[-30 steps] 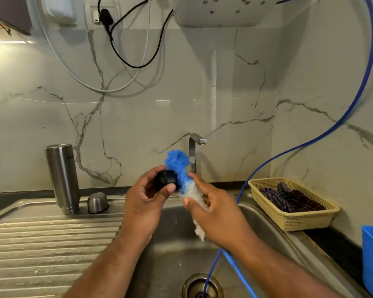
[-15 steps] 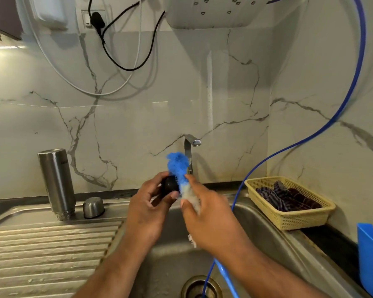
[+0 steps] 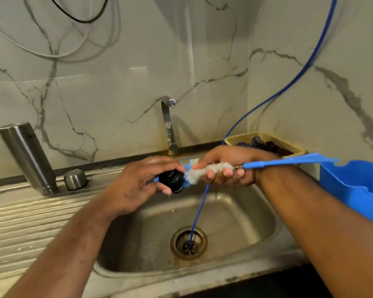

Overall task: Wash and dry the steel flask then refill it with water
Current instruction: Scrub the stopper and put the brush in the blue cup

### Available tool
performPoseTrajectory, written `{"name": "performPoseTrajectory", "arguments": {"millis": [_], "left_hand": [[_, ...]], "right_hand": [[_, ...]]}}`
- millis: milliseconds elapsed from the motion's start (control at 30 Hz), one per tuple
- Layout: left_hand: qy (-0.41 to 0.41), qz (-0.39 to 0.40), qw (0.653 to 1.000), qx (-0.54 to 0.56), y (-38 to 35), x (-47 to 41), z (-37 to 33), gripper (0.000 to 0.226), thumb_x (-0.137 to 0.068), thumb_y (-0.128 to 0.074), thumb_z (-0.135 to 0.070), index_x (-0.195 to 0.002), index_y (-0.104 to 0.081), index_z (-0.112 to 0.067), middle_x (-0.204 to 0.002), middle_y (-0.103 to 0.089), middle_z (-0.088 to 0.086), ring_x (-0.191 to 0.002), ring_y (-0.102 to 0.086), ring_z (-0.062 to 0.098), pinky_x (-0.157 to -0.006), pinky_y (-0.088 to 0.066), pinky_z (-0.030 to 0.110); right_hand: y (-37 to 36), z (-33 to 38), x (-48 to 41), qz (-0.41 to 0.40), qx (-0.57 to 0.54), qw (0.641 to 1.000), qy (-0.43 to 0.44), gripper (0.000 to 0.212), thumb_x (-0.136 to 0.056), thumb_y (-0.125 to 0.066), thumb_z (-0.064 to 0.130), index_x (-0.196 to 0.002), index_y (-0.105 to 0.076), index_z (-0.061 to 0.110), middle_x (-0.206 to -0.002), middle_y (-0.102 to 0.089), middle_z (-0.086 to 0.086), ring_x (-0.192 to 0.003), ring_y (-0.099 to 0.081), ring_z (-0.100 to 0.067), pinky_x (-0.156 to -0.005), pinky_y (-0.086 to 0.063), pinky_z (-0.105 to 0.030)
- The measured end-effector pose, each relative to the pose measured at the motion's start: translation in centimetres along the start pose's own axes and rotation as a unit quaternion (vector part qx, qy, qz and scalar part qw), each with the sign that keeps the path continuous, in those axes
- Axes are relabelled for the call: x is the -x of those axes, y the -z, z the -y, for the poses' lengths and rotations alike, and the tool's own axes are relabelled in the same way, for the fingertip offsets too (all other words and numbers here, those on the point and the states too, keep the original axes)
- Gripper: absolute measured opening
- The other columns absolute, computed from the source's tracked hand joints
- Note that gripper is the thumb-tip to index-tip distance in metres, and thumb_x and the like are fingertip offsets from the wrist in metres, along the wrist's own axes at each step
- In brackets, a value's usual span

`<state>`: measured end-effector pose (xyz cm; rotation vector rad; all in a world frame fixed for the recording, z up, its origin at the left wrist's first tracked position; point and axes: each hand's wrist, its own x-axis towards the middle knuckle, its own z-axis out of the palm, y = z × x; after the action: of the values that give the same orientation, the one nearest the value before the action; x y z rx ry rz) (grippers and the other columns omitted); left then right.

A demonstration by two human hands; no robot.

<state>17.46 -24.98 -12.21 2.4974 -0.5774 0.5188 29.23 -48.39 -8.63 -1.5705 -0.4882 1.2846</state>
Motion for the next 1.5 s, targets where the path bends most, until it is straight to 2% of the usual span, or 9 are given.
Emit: {"name": "performPoseTrajectory", "arguments": {"millis": [167, 367, 433, 533, 700, 800, 1067, 1200, 1500], "left_hand": [[0.056, -0.016, 0.995, 0.083, -0.3, 0.0, -0.4, 0.053, -0.081, -0.078, 0.001, -0.124, -0.069, -0.028, -0.129, -0.062, -0.015, -0.127, -0.055, 0.0, -0.105, -0.046, 0.017], [0.141, -0.146, 0.979, 0.026, -2.0, -0.2, 1.2, 0.051, -0.083, -0.079, -0.007, -0.126, -0.065, -0.031, -0.126, -0.061, -0.011, -0.118, -0.054, -0.007, -0.107, -0.048, 0.023], [0.173, -0.226, 0.958, 0.022, -2.3, -0.6, 1.2, 0.048, -0.082, -0.08, -0.007, -0.124, -0.067, -0.025, -0.123, -0.065, -0.007, -0.111, -0.056, -0.011, -0.101, -0.045, 0.01], [0.221, -0.301, 0.92, 0.117, -2.9, -1.0, 1.4, 0.039, -0.086, -0.078, -0.013, -0.124, -0.068, -0.019, -0.115, -0.074, -0.003, -0.108, -0.068, 0.008, -0.099, -0.052, 0.029], [0.316, -0.375, 0.689, 0.534, -2.5, -2.1, -0.9, 0.022, -0.101, -0.058, -0.017, -0.112, -0.071, -0.003, -0.087, -0.076, 0.01, -0.07, -0.071, 0.017, -0.068, -0.06, 0.027], [0.345, -0.365, 0.619, 0.604, -1.5, -1.9, -1.3, 0.032, -0.106, -0.047, -0.03, -0.105, -0.07, -0.007, -0.093, -0.071, 0.014, -0.084, -0.066, 0.025, -0.089, -0.054, 0.042], [0.31, -0.345, 0.709, 0.532, 0.2, -1.0, -1.2, 0.036, -0.106, -0.034, -0.027, -0.084, -0.06, -0.015, -0.071, -0.059, 0.006, -0.064, -0.052, 0.019, -0.057, -0.041, 0.033], [0.384, -0.237, 0.653, 0.608, 1.0, 0.1, -0.3, 0.045, -0.105, -0.031, -0.042, -0.076, -0.052, -0.014, -0.057, -0.041, 0.001, -0.04, -0.031, 0.008, -0.037, -0.02, 0.017], [0.397, -0.195, 0.71, 0.548, 1.0, 0.8, 1.9, 0.06, -0.101, -0.027, -0.054, -0.08, -0.058, -0.007, -0.057, -0.044, 0.004, -0.039, -0.032, 0.011, -0.033, -0.022, 0.018]], "right_hand": [[1.7, 0.0, -1.2, 0.072, 0.028, 0.996, -0.043, 0.034, -0.081, -0.077, 0.03, -0.083, -0.051, 0.009, -0.052, -0.043, 0.0, -0.025, -0.039, -0.008, -0.026, -0.013, -0.015], [-4.9, -0.2, -2.1, -0.237, 0.131, 0.951, 0.148, 0.024, -0.096, -0.059, 0.016, -0.085, -0.061, -0.005, -0.055, -0.054, -0.014, -0.03, -0.042, -0.017, -0.03, -0.025, -0.017], [-6.4, -0.6, -2.8, -0.273, 0.118, 0.927, 0.227, 0.018, -0.094, -0.059, 0.006, -0.1, -0.062, -0.011, -0.057, -0.055, -0.017, -0.031, -0.047, -0.019, -0.032, -0.03, -0.017], [-8.5, -0.9, -3.4, -0.311, 0.189, 0.884, 0.294, 0.027, -0.098, -0.053, 0.008, -0.123, -0.058, 0.0, -0.06, -0.064, -0.013, -0.037, -0.059, -0.022, -0.034, -0.042, -0.023], [-10.0, -1.5, -4.9, -0.356, 0.462, 0.74, 0.335, 0.067, -0.101, -0.047, 0.02, -0.16, -0.018, 0.032, -0.105, -0.067, -0.016, -0.091, -0.068, -0.033, -0.079, -0.056, -0.043], [-10.9, -1.6, -5.2, -0.35, 0.564, 0.664, 0.344, 0.082, -0.1, -0.047, 0.022, -0.159, 0.006, 0.043, -0.108, -0.063, -0.008, -0.093, -0.062, -0.03, -0.073, -0.047, -0.041], [-10.2, -1.9, -4.4, -0.363, 0.597, 0.574, 0.426, 0.073, -0.1, -0.035, 0.03, -0.153, 0.005, 0.06, -0.082, -0.049, 0.007, -0.067, -0.051, -0.018, -0.054, -0.034, -0.033], [-9.0, -1.9, -3.9, -0.365, 0.614, 0.553, 0.429, 0.071, -0.093, -0.04, 0.034, -0.155, -0.014, 0.06, -0.073, -0.045, 0.012, -0.062, -0.046, -0.007, -0.049, -0.037, -0.026], [-7.1, -1.6, -3.2, -0.358, 0.329, 0.695, 0.53, 0.063, -0.097, -0.068, 0.025, -0.142, -0.045, 0.062, -0.123, -0.065, 0.033, -0.105, -0.067, 0.001, -0.09, -0.056, -0.02]]}}
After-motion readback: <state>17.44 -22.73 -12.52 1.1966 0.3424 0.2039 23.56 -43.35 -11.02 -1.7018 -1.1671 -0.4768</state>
